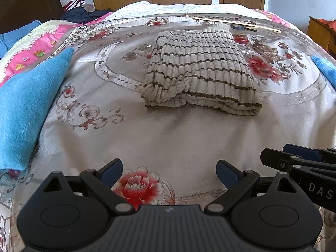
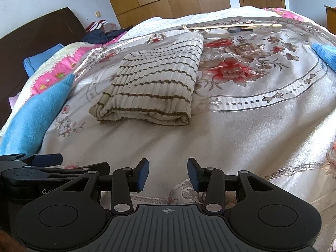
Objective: Fold small clothes
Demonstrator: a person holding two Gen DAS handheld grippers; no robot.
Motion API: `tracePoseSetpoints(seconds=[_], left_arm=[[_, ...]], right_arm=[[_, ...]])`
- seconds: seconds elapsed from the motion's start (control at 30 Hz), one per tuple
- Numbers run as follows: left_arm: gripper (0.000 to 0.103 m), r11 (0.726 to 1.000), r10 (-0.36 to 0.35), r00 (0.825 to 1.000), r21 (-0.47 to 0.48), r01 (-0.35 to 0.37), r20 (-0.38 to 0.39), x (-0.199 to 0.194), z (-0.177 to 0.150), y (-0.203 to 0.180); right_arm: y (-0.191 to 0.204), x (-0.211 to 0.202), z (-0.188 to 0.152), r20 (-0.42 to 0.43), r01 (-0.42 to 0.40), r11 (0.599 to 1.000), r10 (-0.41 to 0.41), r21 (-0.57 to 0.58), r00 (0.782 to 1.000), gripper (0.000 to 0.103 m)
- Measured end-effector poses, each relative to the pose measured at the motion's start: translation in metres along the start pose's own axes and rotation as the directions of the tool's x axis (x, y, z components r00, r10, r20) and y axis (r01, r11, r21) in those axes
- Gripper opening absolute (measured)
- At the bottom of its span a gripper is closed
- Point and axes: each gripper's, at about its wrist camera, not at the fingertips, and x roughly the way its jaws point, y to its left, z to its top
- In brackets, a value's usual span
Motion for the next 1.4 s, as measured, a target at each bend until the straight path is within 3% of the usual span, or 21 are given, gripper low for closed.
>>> tracePoseSetpoints(seconds=[1.4], left_arm=[[0.103, 1.0, 0.003, 1.0, -0.009, -0.003, -0.005, 0.0005, -0.0025, 0.0018]], right_arm=[[0.0006, 0.0017, -0.0047, -0.009, 0.015, 1.0, -0.015, -0.017, 1.0, 0.041]])
